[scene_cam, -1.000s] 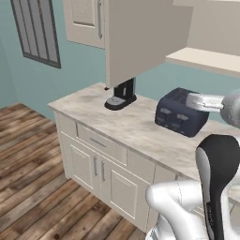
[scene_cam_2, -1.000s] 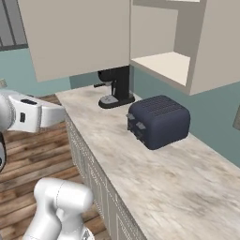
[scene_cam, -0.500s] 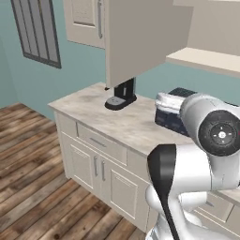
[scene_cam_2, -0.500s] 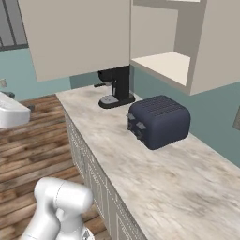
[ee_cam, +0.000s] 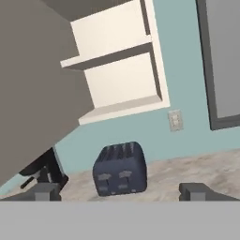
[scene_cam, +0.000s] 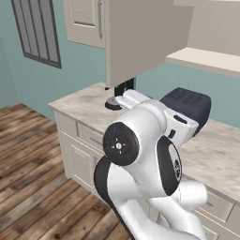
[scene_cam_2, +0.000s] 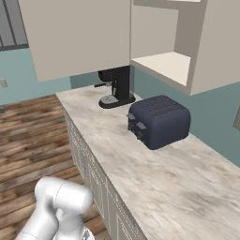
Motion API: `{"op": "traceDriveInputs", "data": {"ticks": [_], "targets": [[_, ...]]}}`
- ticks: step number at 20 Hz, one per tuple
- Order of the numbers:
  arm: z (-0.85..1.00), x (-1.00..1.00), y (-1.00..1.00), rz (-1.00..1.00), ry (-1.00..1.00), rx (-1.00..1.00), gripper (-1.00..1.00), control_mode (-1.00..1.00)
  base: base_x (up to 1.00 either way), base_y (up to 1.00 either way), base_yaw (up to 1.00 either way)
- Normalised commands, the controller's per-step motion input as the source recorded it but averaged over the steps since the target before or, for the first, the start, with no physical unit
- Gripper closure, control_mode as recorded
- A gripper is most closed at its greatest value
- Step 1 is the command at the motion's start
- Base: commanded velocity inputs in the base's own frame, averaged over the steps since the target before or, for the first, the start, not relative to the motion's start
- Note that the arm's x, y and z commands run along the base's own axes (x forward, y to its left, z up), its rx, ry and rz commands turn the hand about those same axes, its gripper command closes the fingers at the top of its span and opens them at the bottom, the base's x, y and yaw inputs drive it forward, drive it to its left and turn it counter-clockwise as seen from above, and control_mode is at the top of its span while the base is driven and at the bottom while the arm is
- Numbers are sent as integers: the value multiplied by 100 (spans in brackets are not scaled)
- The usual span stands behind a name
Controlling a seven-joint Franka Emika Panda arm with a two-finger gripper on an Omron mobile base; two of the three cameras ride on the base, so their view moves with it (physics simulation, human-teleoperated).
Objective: Open the cabinet and move the ladle to the pot. Then close the cabinet.
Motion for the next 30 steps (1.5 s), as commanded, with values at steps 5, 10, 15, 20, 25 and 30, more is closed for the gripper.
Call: {"op": "traceDriveInputs", "data": {"ticks": [5,10,15,20,25,30], "targets": [[-7,0,58,-29,-17,16,-100,-100,0,0,0],[-17,2,38,-25,-14,21,-100,-100,0,0,0],[-1,26,6,-28,-25,10,-100,-100,0,0,0],[0,33,0,-17,-28,4,-100,-100,0,0,0],[-12,52,0,0,-11,0,-100,-100,0,0,0],[-9,68,0,0,-1,0,-100,-100,0,0,0]]}}
